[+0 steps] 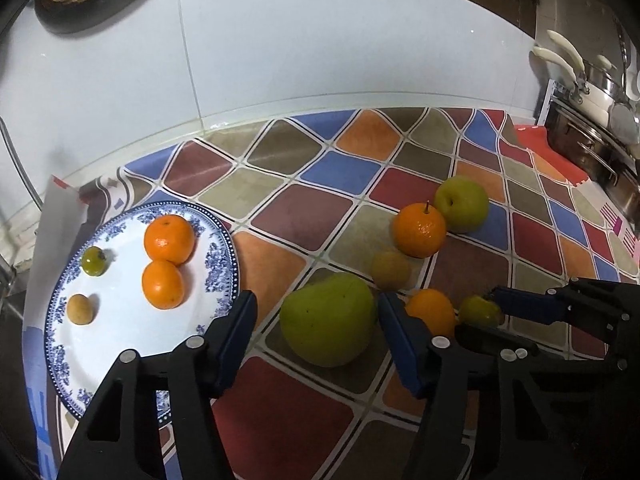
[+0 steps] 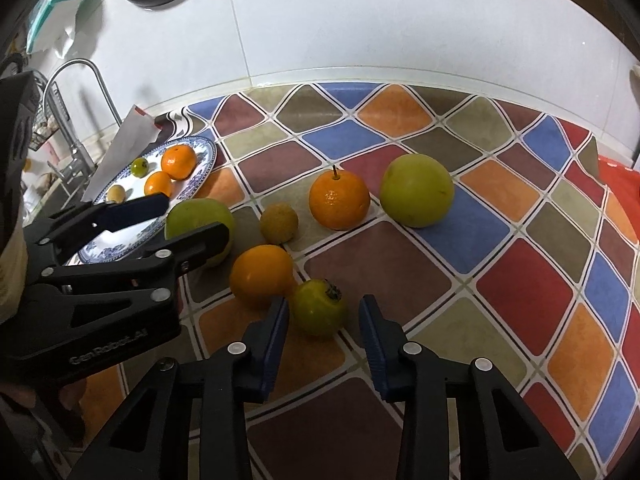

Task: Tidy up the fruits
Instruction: 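Grasp the large green fruit with the left gripper while the right gripper grasps a small green citrus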

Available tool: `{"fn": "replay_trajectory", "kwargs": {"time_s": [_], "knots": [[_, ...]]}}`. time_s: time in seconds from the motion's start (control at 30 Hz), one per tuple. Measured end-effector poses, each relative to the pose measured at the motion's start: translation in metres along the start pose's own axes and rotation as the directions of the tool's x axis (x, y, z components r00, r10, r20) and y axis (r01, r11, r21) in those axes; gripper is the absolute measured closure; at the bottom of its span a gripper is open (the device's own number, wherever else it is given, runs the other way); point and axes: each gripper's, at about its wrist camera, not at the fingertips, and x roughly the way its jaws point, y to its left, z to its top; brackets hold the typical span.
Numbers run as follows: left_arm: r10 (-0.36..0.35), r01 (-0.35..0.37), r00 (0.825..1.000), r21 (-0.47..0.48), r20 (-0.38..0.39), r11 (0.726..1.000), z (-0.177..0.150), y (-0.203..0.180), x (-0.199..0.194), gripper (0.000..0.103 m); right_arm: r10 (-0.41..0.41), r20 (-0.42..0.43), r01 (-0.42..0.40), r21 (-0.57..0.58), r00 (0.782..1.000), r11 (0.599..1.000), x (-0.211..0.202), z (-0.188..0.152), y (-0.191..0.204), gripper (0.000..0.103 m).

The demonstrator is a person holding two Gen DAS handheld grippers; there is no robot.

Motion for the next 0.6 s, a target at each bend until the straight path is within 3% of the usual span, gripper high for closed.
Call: {"fn": "replay_trajectory", "kwargs": {"time_s": [0.17, 0.6], "knots": [[-0.036, 0.036, 0.999, -0.022, -0.020, 0.999, -0.003, 0.001, 0.005, 0.053, 0.011, -0.004, -0.010, 0.009, 1.000, 1.000, 0.004, 0.001, -0.002, 0.073], [-0.001, 0.001, 1.000, 0.000, 0.026, 1.000, -0.004, -0.001, -0.020, 0.053, 0.006, 0.040, -0.006, 0.002, 0.999, 1.000, -0.010, 0.002, 0.000, 0.073]]}}
